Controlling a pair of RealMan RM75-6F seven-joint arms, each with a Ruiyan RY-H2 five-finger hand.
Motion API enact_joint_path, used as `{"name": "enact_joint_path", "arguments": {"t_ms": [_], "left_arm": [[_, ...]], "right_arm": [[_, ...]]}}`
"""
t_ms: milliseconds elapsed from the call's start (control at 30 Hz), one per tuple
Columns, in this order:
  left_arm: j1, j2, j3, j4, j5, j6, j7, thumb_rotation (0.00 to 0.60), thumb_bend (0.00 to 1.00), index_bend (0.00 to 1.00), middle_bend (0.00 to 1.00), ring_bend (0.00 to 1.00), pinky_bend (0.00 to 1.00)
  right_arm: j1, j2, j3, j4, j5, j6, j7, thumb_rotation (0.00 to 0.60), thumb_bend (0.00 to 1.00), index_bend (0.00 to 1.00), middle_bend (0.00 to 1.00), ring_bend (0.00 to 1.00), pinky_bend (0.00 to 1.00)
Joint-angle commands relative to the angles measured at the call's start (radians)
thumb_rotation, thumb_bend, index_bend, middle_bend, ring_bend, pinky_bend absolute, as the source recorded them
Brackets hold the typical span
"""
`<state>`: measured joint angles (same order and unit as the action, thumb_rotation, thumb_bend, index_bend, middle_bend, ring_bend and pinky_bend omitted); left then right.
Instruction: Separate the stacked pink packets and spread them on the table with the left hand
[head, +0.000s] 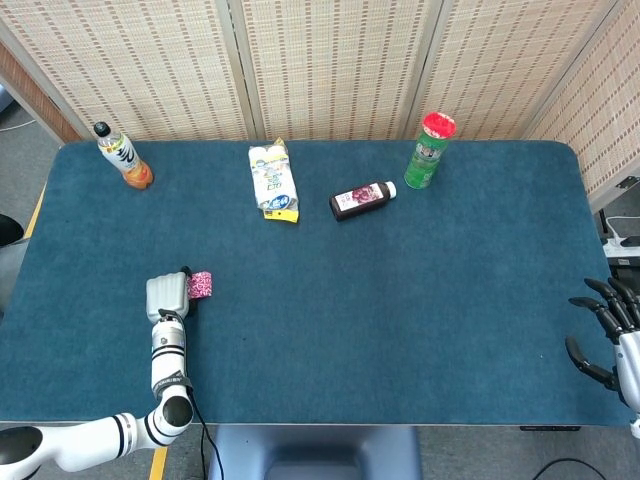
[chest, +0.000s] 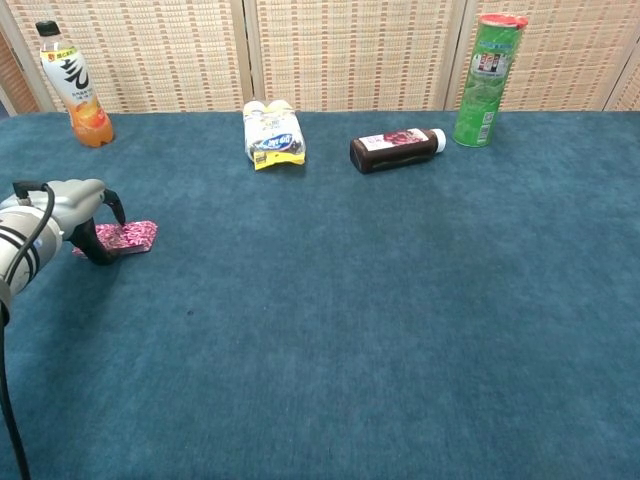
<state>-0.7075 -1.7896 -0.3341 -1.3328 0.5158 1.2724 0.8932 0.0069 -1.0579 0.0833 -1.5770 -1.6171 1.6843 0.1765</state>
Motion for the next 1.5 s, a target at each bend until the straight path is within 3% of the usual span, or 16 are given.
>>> {"name": "enact_joint_path", "arguments": {"t_ms": [33, 867, 967, 1233, 1500], "left_arm": [[0.0, 0.0, 0.001, 0.0, 0.0, 0.001, -0.002, 0.6, 0.35, 0.26, 1.0, 1.0, 1.0], [-0.011, -0.007, -0.011, 0.009, -0.042, 0.004, 0.024, 0.6, 0.35, 0.25, 1.0, 1.0, 1.0], [-0.009, -0.009, -0.008, 0.009, -0.032, 0.009, 0.013, 0.6, 0.35, 0.29, 1.0, 1.0, 1.0], [-0.004, -0.011, -0.001, 0.01, -0.01, 0.015, -0.005, 0.6, 0.35, 0.5, 1.0, 1.0, 1.0], [0.014, 0.01, 0.01, -0.019, 0.028, 0.037, -0.03, 0.6, 0.35, 0.55, 1.0, 1.0, 1.0]], "right_arm": [[0.0, 0.0, 0.0, 0.0, 0.0, 0.0, 0.0, 0.6, 0.31, 0.31, 0.15, 0.09, 0.57], [-0.002, 0.002, 0.0, -0.001, 0.0, 0.002, 0.002, 0.6, 0.31, 0.31, 0.15, 0.09, 0.57], [-0.002, 0.003, 0.0, -0.002, 0.001, 0.001, 0.003, 0.6, 0.31, 0.31, 0.15, 0.09, 0.57], [-0.002, 0.003, 0.0, -0.002, -0.001, 0.002, 0.003, 0.6, 0.31, 0.31, 0.15, 0.09, 0.57], [-0.001, 0.003, 0.0, -0.002, 0.001, -0.001, 0.002, 0.6, 0.31, 0.31, 0.15, 0.09, 0.57]]}}
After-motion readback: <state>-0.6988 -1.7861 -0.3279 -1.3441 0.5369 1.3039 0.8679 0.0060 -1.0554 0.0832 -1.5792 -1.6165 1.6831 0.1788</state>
